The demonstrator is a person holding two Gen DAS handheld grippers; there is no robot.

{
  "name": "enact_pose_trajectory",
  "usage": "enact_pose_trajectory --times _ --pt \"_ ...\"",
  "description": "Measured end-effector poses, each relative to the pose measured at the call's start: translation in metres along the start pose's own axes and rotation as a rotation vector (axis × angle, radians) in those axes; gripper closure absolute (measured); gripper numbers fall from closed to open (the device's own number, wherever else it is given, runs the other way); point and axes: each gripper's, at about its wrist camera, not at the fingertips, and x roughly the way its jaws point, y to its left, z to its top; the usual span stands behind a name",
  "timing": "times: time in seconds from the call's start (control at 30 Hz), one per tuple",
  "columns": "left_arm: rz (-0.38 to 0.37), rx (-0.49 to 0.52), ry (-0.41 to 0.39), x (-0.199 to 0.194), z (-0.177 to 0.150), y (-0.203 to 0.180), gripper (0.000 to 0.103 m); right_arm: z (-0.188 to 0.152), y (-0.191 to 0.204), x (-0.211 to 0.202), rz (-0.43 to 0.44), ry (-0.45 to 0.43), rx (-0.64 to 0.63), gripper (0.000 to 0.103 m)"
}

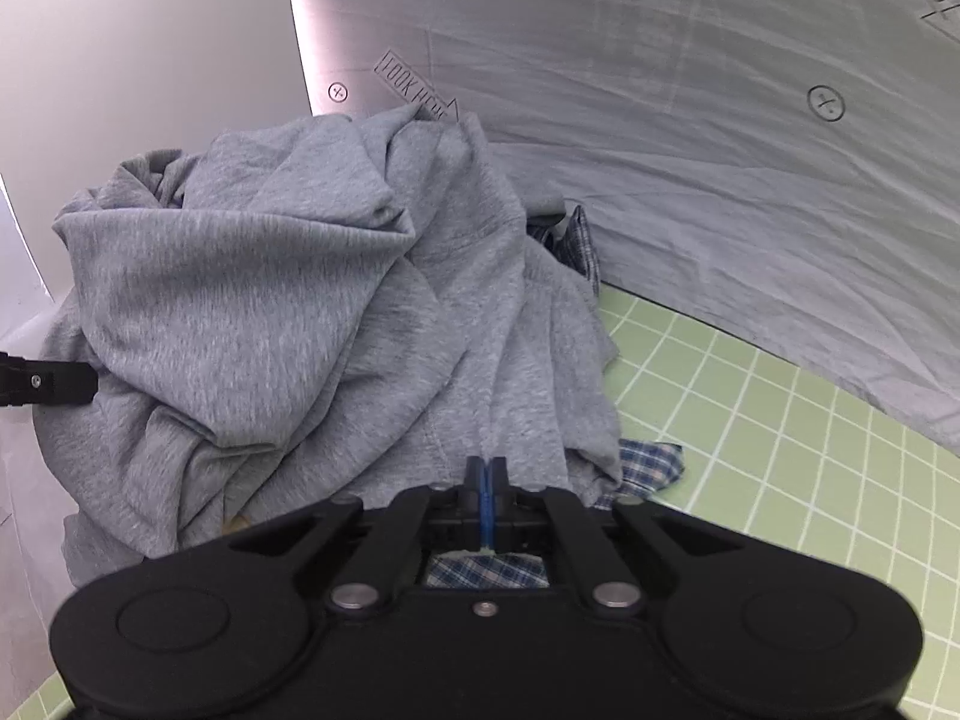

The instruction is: Fold clothes

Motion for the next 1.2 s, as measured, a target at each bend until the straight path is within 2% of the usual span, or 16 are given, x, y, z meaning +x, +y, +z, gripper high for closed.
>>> enact_pose_trajectory --times 0.13,0.27,0.4,0.43,0.47,0.5,0.53,0.6,0.63,0.73,0.8,0.9,1.03,1.07,1.13,1.2 --pt "-0.015 0.016 -0.03 -0.027 -0.01 -0.008 0.098 -0.015 -0.017 -0.027 -0.053 0.0 0.047 0.103" --pt "-0.033 -0.006 -0.031 -0.041 -0.019 -0.009 0.099 -0.029 -0.034 -0.055 -0.106 0.0 0.094 0.103" --pt "-0.04 -0.049 -0.025 -0.049 -0.025 -0.005 0.097 -0.029 -0.024 -0.064 -0.078 0.003 0.079 0.102" --pt "-0.039 -0.068 -0.024 -0.049 -0.024 0.0 0.091 -0.027 -0.02 -0.065 -0.067 0.002 0.076 0.1" --pt "-0.037 -0.086 -0.026 -0.051 -0.023 0.005 0.091 -0.024 -0.014 -0.063 -0.057 -0.001 0.071 0.097" --pt "-0.037 -0.095 -0.032 -0.051 -0.021 0.009 0.091 -0.02 -0.008 -0.061 -0.048 -0.005 0.064 0.09" --pt "-0.028 -0.101 -0.035 -0.049 -0.018 0.013 0.082 -0.016 -0.002 -0.058 -0.039 -0.009 0.057 0.086" --pt "-0.011 -0.114 -0.042 -0.046 -0.013 0.021 0.067 -0.005 0.01 -0.052 -0.024 -0.019 0.046 0.069" --pt "-0.01 -0.121 -0.046 -0.043 -0.01 0.025 0.061 0.001 0.015 -0.048 -0.018 -0.024 0.048 0.067" --pt "-0.032 -0.133 -0.053 -0.032 -0.001 0.035 0.055 0.021 0.031 -0.036 -0.009 -0.048 0.055 0.051" --pt "-0.036 -0.135 -0.052 -0.023 0.005 0.038 0.05 0.036 0.042 -0.03 0.0 -0.08 0.065 0.032" --pt "-0.039 -0.134 -0.039 -0.009 0.014 0.037 0.049 0.056 0.051 -0.015 0.02 -0.094 0.105 0.02" --pt "-0.068 -0.128 -0.013 0.009 0.018 0.032 0.051 0.067 0.059 0.016 0.065 -0.042 0.108 0.02" --pt "-0.076 -0.13 -0.004 0.013 0.018 0.031 0.053 0.067 0.061 0.023 0.083 -0.025 0.105 0.025" --pt "-0.091 -0.134 0.014 0.018 0.016 0.028 0.082 0.063 0.06 0.03 0.153 -0.014 0.111 0.05" --pt "-0.091 -0.126 0.016 0.019 0.014 0.024 0.089 0.058 0.06 0.028 0.196 -0.027 0.102 0.08"
